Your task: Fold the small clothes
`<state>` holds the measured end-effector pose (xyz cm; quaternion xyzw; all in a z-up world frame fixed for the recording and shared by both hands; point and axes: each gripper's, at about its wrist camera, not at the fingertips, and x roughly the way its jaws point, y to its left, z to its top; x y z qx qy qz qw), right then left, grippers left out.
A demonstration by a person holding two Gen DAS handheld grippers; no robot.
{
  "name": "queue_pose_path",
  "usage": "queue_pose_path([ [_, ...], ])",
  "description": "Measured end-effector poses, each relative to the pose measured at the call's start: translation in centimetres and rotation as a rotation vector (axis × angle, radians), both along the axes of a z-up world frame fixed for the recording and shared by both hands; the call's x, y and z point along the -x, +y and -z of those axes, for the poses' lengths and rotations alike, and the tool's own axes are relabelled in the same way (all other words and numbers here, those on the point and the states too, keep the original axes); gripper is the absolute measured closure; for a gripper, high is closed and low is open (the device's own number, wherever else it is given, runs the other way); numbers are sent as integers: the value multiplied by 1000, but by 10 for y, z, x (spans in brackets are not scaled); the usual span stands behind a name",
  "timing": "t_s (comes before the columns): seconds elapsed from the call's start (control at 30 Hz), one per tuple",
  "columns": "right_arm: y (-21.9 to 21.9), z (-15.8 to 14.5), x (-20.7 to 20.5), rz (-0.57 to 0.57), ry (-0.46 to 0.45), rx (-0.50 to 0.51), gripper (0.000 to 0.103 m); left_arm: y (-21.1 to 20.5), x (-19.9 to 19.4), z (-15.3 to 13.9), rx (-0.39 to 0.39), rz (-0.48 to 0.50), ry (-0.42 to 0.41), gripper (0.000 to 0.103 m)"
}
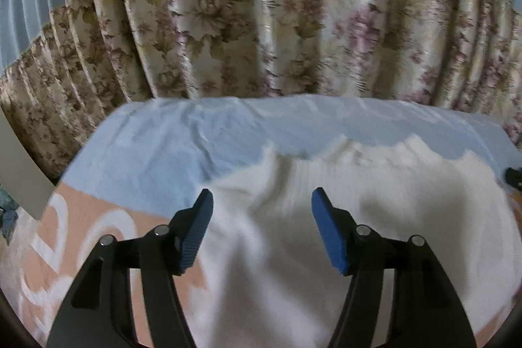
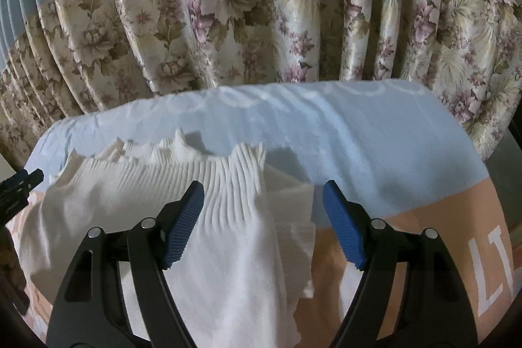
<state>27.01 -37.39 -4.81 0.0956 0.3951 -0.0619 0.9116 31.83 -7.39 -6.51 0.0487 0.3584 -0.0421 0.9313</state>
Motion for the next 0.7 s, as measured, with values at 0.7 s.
queue_pose_path([
  [0.7, -22, 52, 29, -12, 75, -125, 23, -55, 75, 49, 81, 92, 80, 38],
])
